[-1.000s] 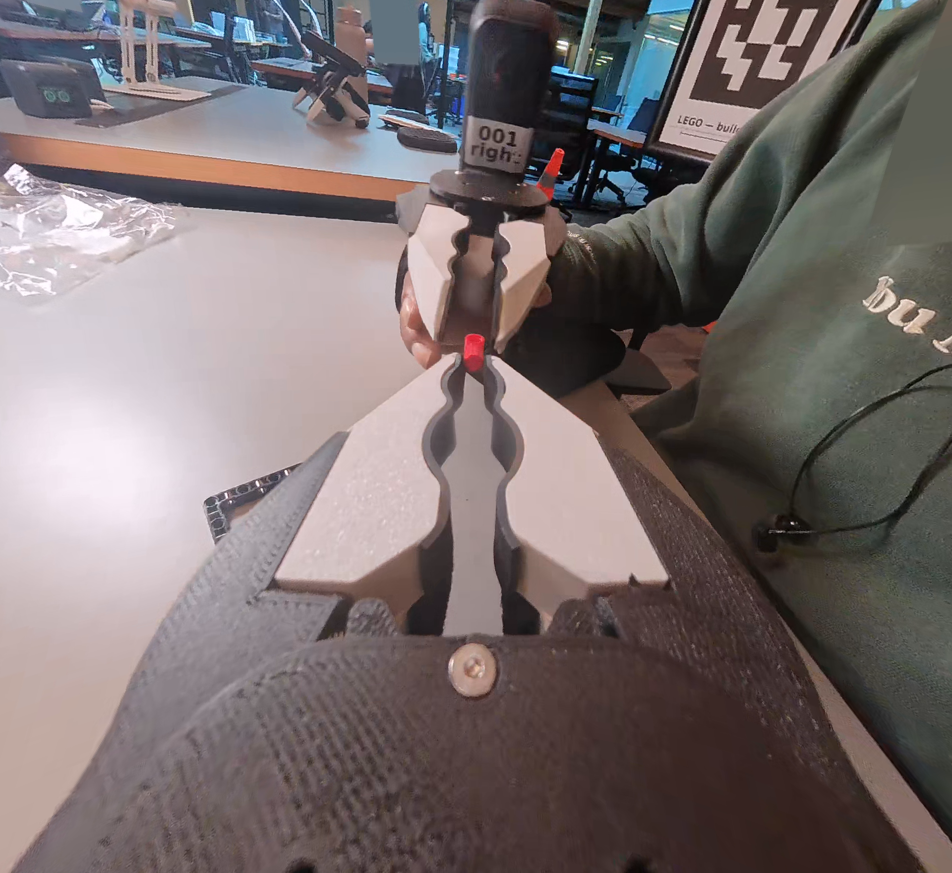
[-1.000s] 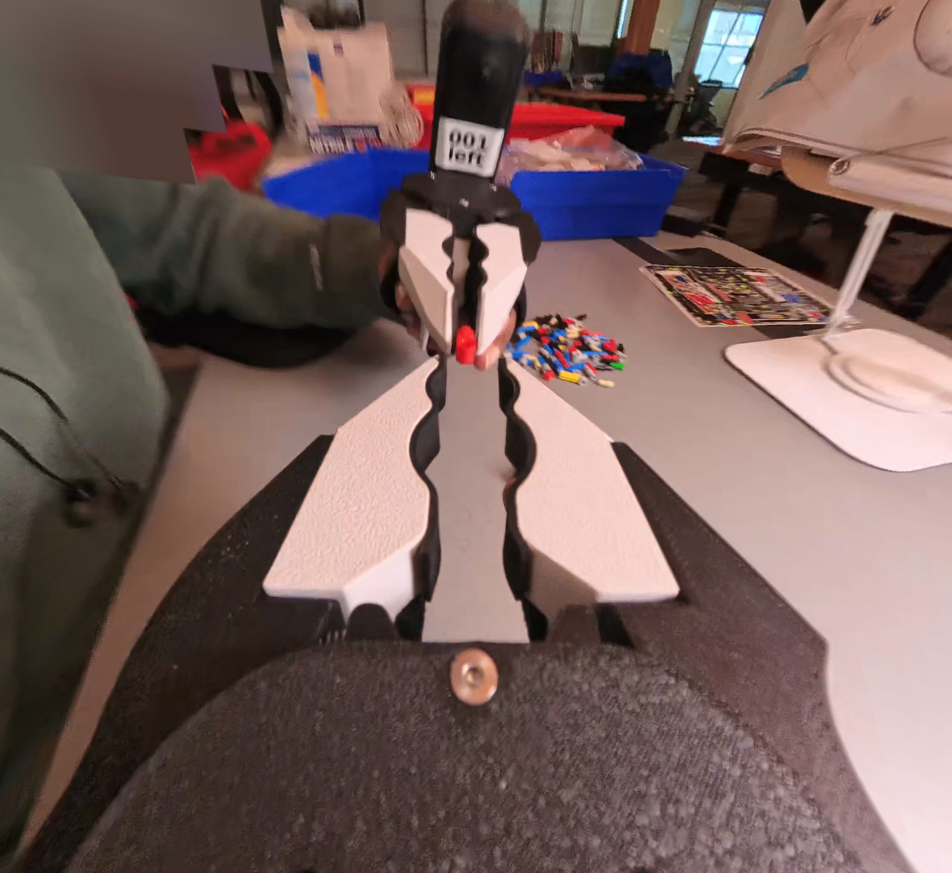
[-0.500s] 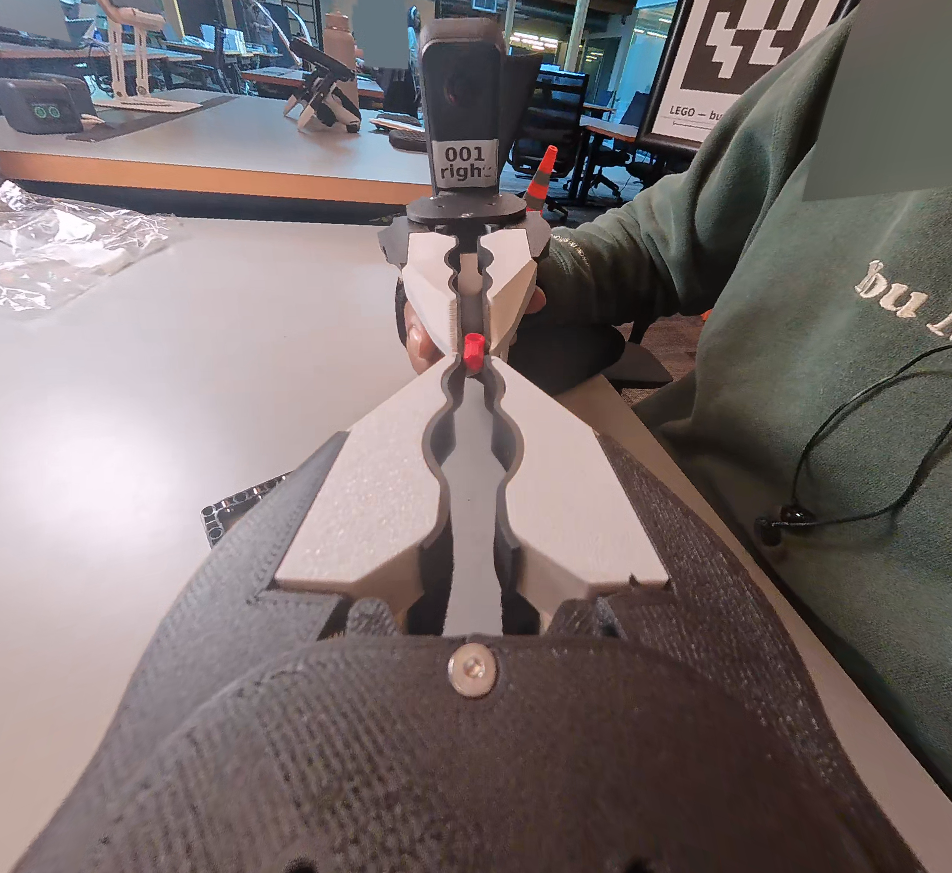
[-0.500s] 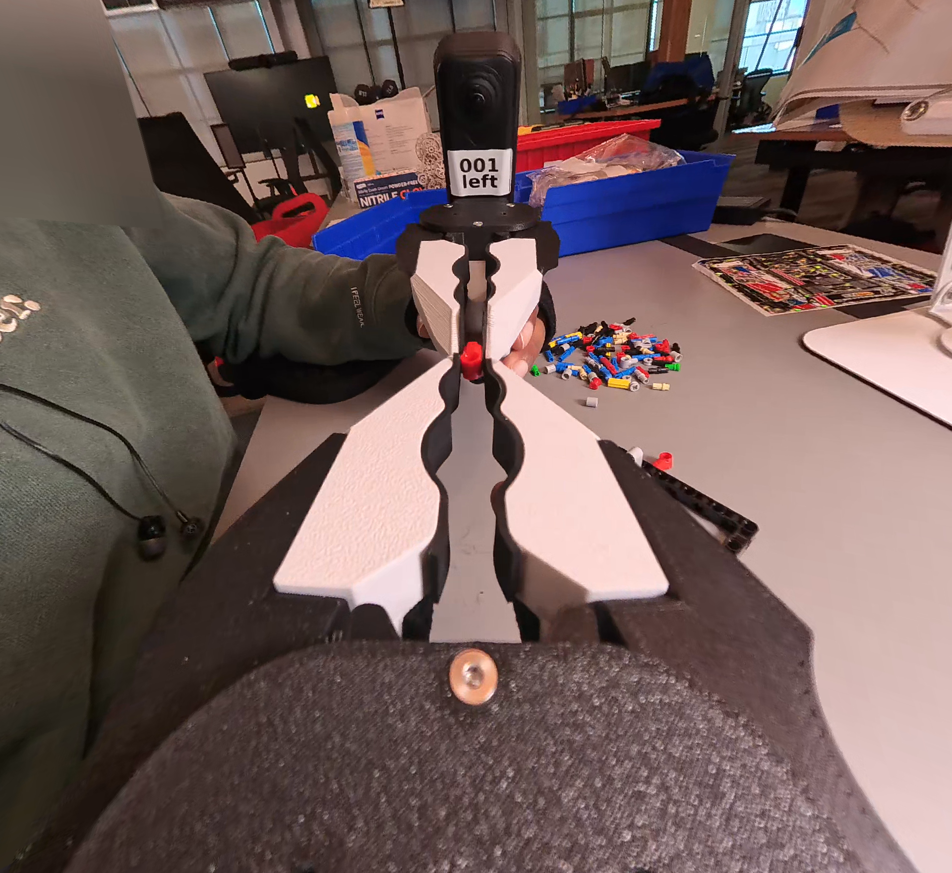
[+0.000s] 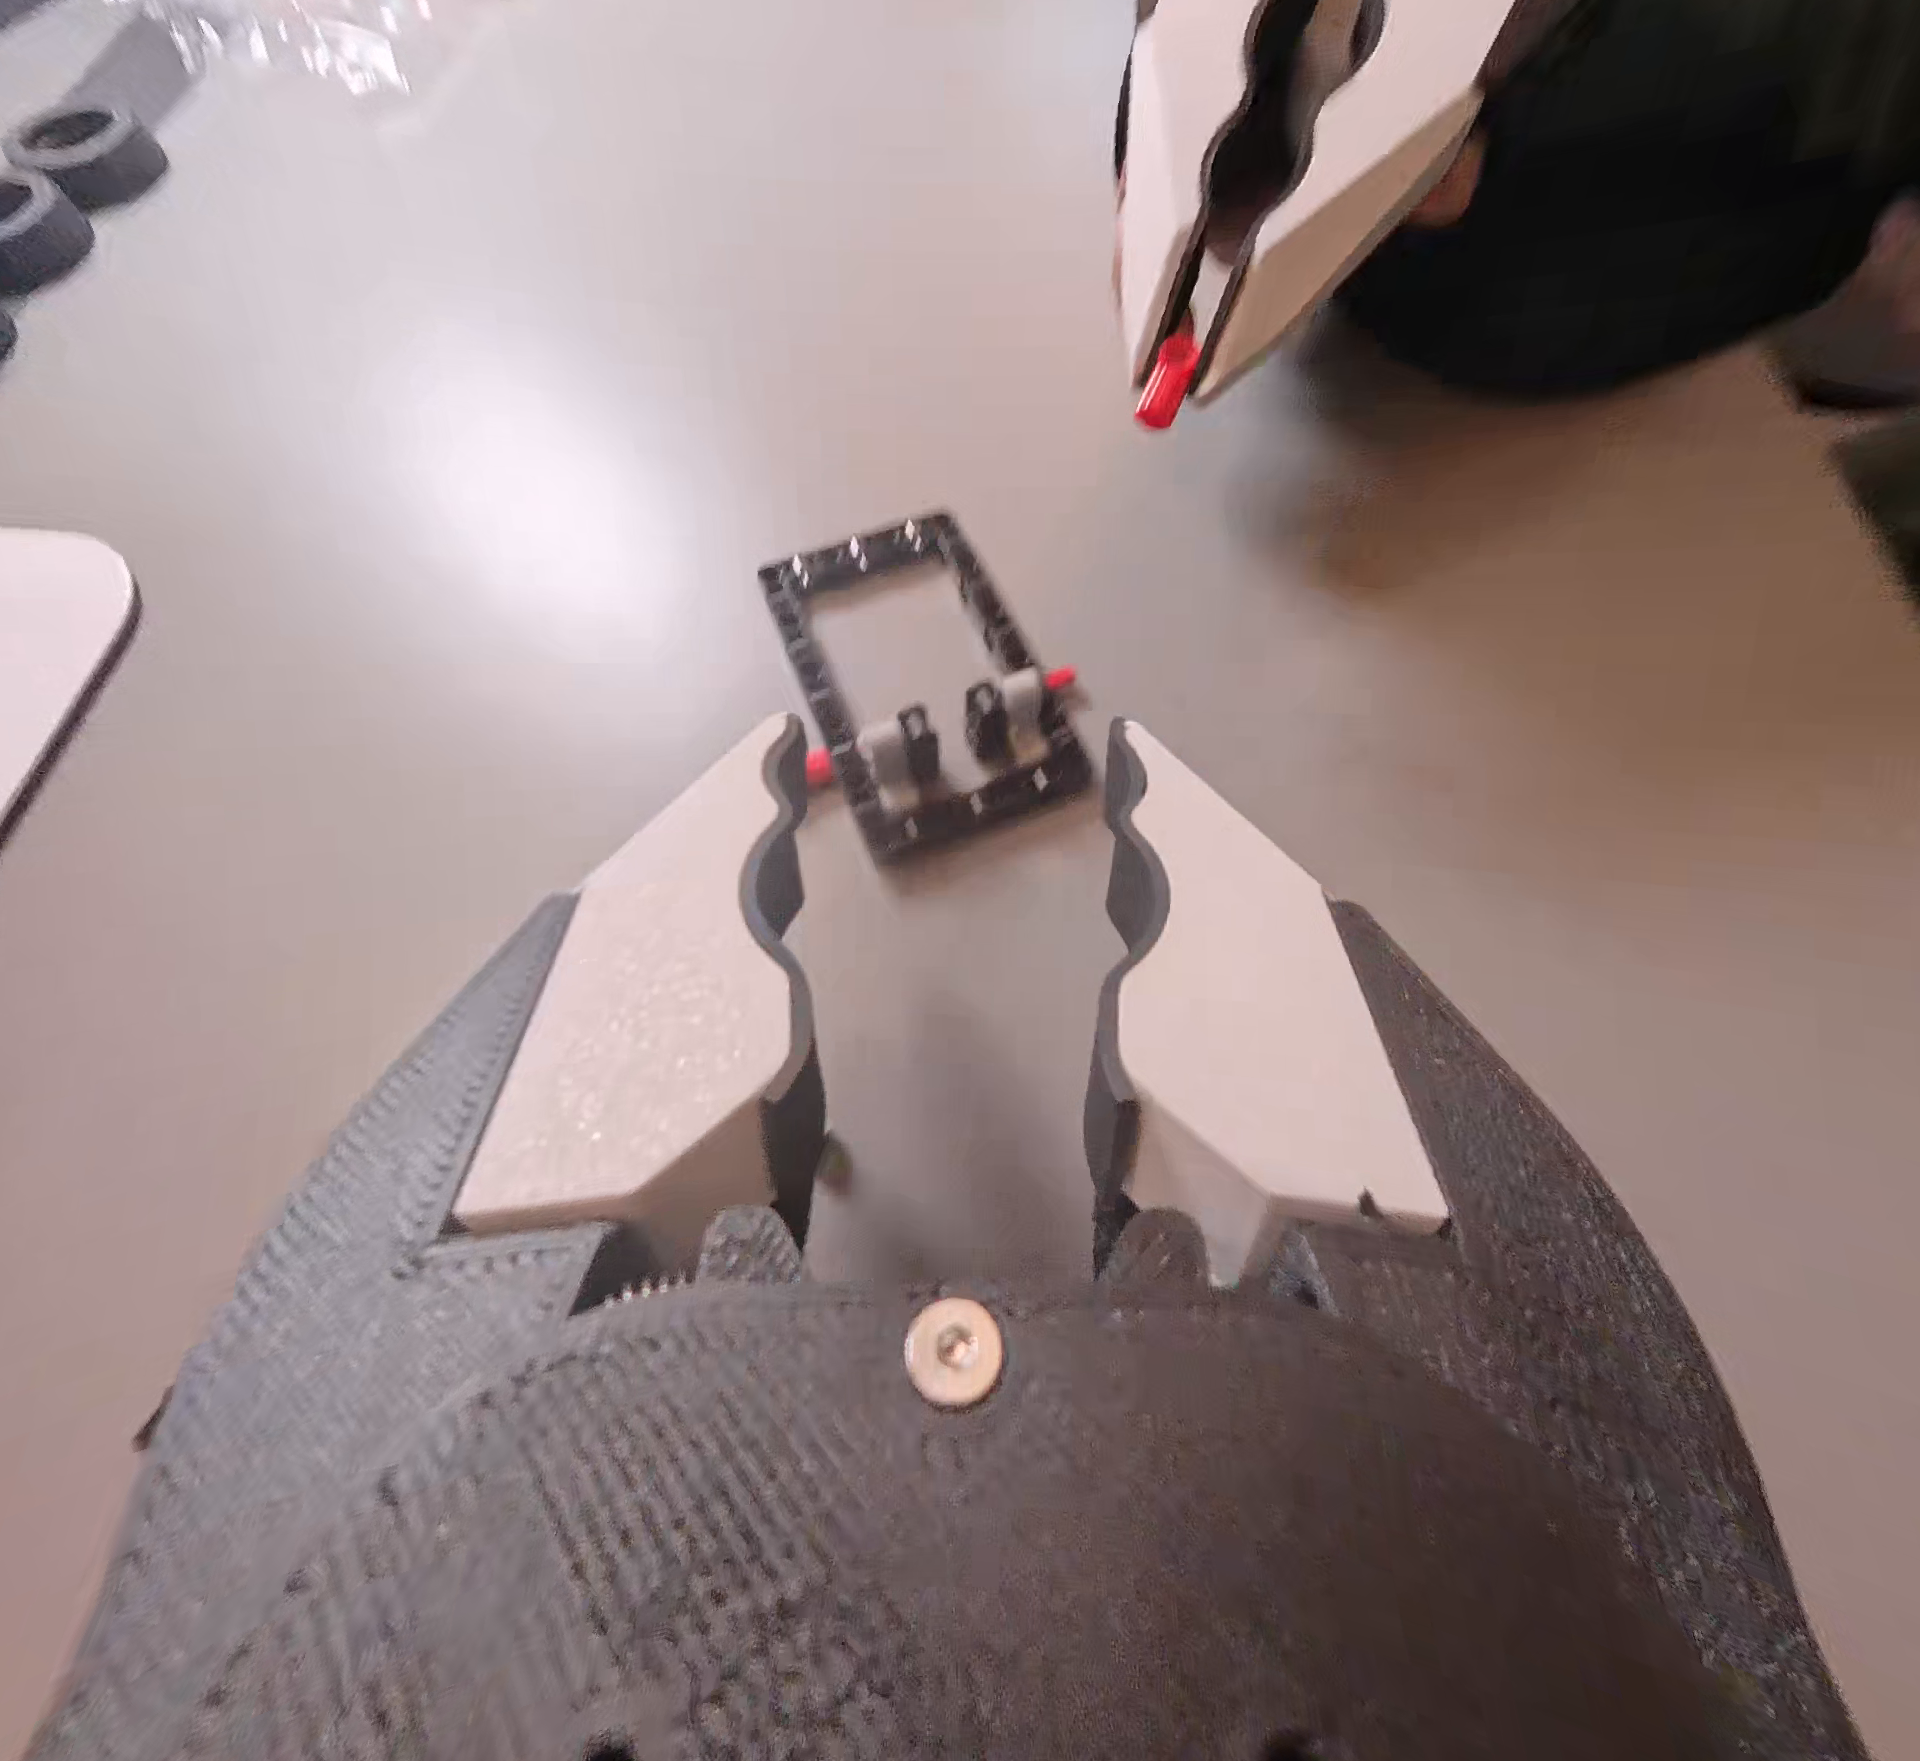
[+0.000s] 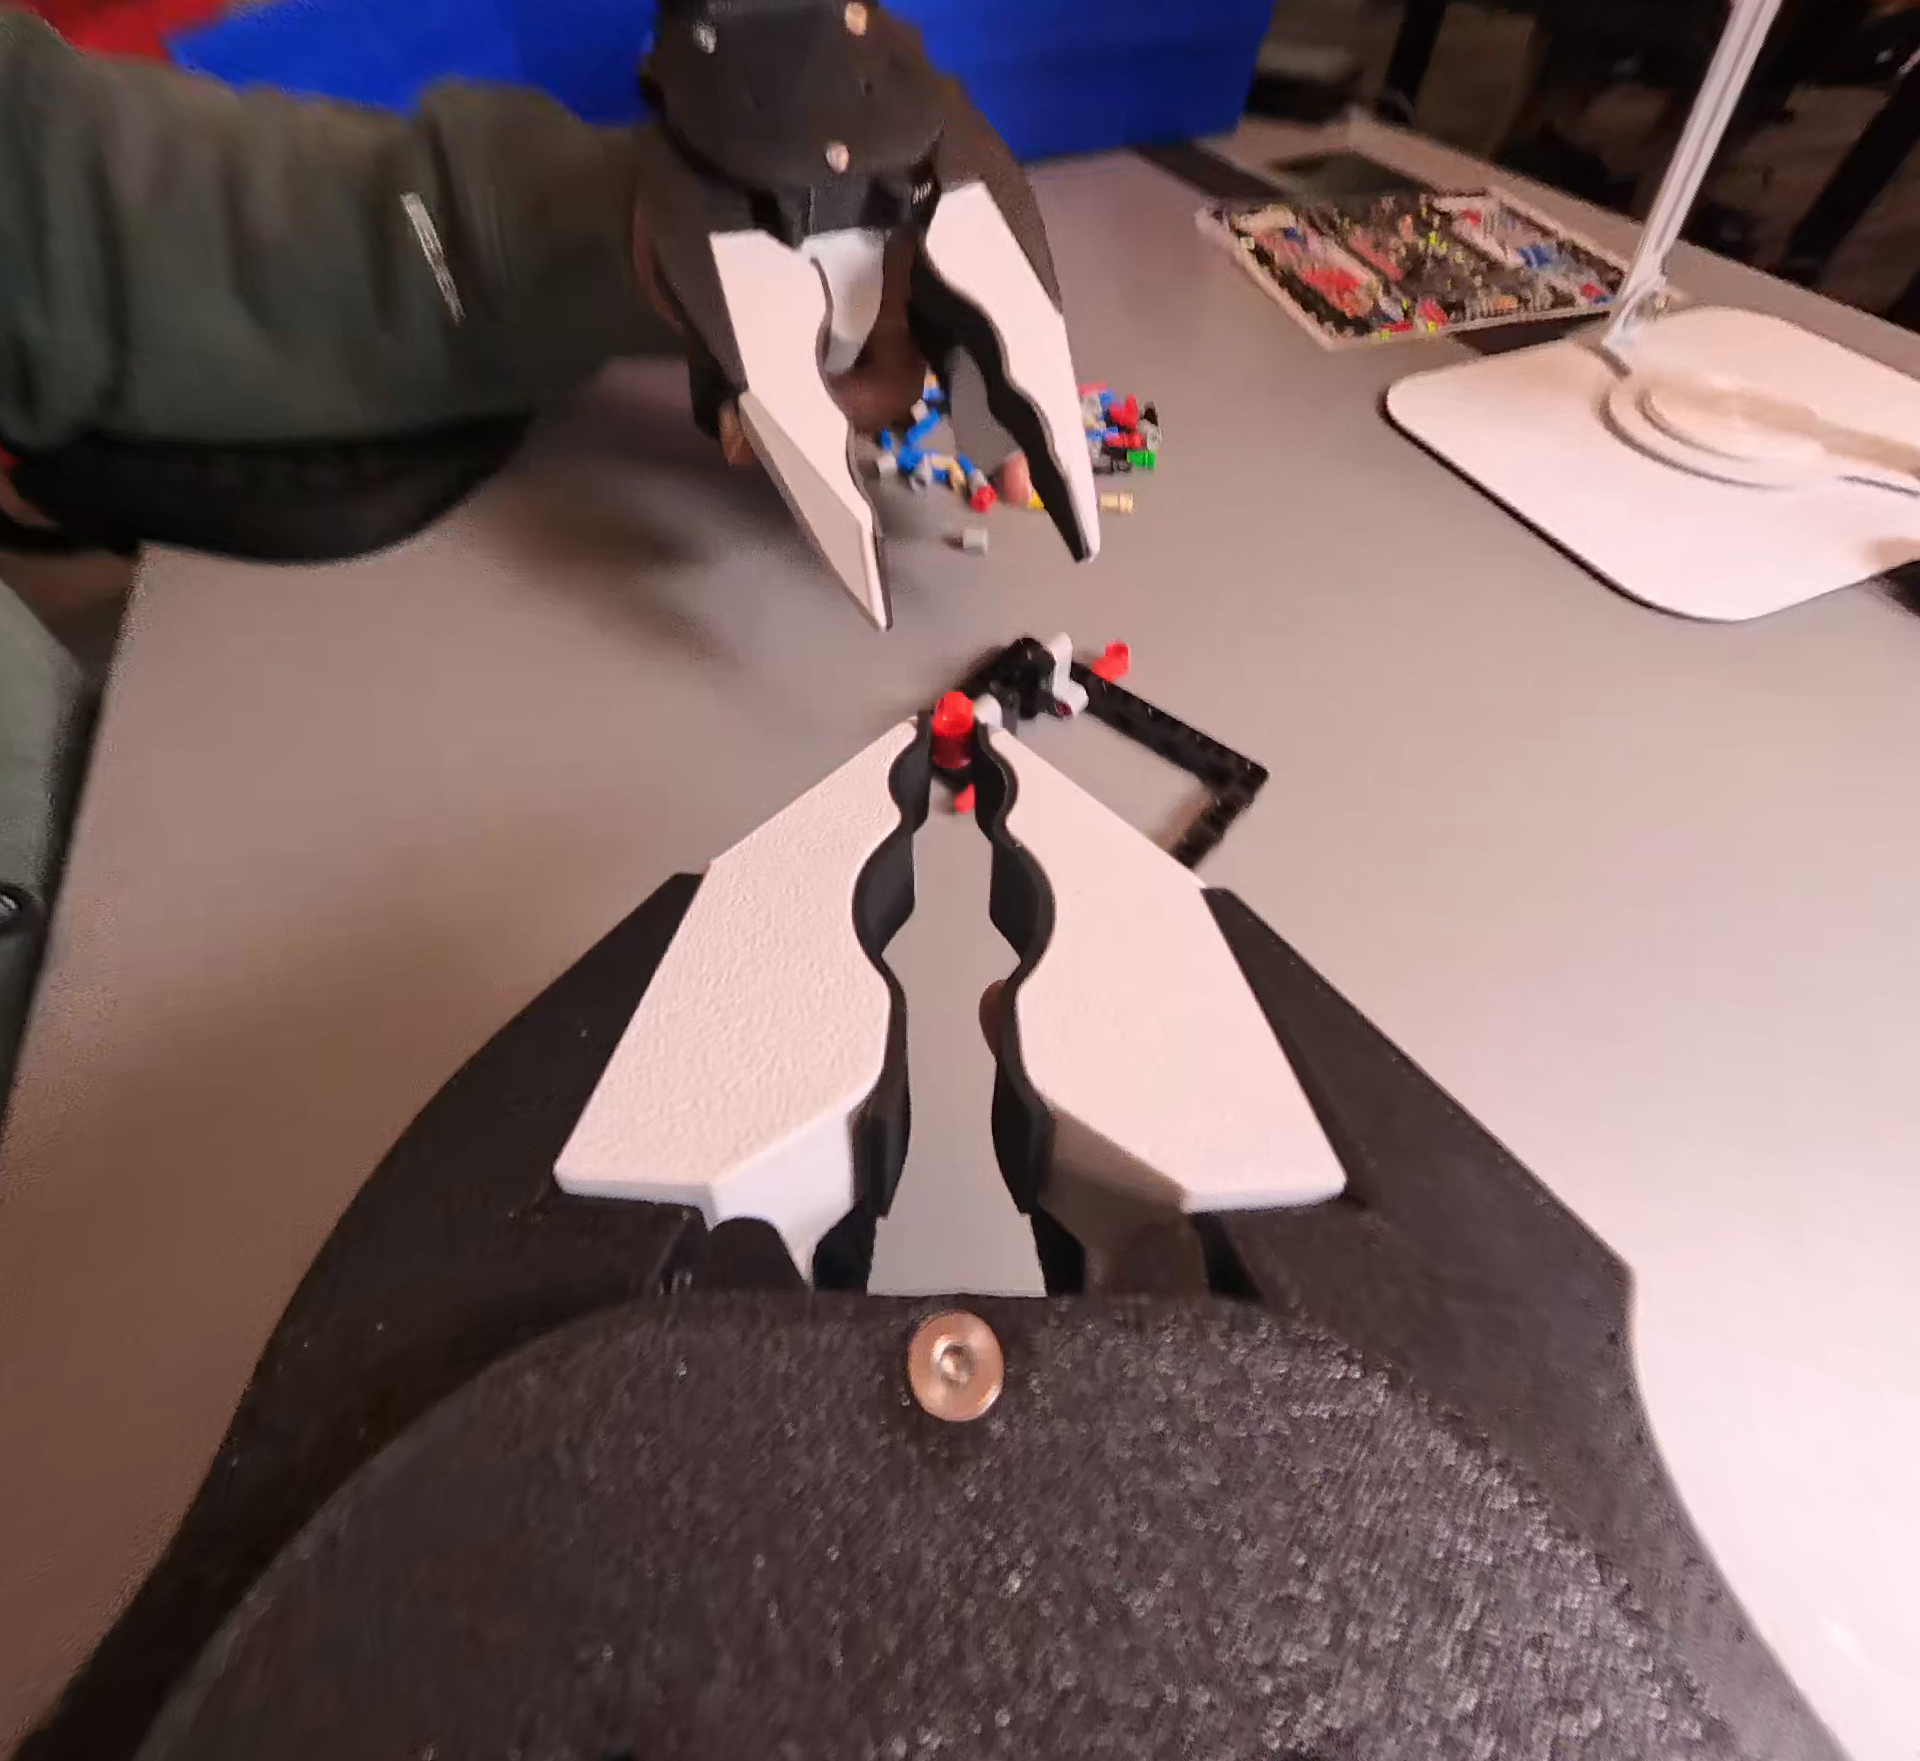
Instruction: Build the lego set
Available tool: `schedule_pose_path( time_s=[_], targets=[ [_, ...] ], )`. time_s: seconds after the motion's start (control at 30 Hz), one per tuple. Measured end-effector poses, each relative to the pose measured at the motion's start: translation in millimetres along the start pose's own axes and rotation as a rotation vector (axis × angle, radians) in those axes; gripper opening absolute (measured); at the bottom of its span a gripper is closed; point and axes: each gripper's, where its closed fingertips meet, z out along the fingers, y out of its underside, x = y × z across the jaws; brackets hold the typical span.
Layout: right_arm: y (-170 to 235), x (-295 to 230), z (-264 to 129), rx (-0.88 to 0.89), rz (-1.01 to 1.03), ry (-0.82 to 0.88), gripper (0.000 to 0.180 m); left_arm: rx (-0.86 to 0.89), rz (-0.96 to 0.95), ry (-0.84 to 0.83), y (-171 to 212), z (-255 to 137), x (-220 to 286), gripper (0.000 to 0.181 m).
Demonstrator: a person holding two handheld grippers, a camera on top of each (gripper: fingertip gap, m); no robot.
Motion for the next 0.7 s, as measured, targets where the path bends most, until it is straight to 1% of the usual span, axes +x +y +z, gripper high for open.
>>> schedule_pose_path(
  time_s=[0.13, 0.23, 0.3, 0.37, 0.43, 0.5, 0.57, 0.6, 0.7],
  targets=[
    [11, 3, 4, -0.063, -0.040, 0.019, 0.005, -0.148, 0.035, 0.013, 25, 11, -11, 0.069],
    [17, 12, 3, -0.084, -0.037, 0.050, 0.005, -0.207, 0.031, 0.031, 32, 20, -9, 0.067],
    [22, 20, 0, -0.100, -0.026, 0.082, 0.005, -0.252, 0.055, 0.040, 34, 21, 0, 0.046],
    [26, 29, -5, -0.111, -0.013, 0.113, 0.005, -0.329, 0.075, 0.070, 40, 16, 13, 0.045],
    [23, 36, -12, -0.093, 0.004, 0.134, 0.005, -0.366, 0.095, 0.110, 42, 9, 25, 0.034],
    [18, 42, -18, -0.064, 0.019, 0.148, 0.005, -0.314, 0.125, 0.102, 30, 9, 26, 0.039],
    [15, 47, -22, -0.045, 0.034, 0.161, 0.005, -0.226, 0.181, 0.111, 14, 19, 29, 0.050],
    [14, 49, -23, -0.039, 0.040, 0.163, 0.005, -0.210, 0.229, 0.121, 10, 25, 32, 0.051],
    [15, 49, -24, -0.028, 0.056, 0.157, 0.005, -0.279, 0.337, 0.157, 19, 41, 37, 0.052]
  ],
)
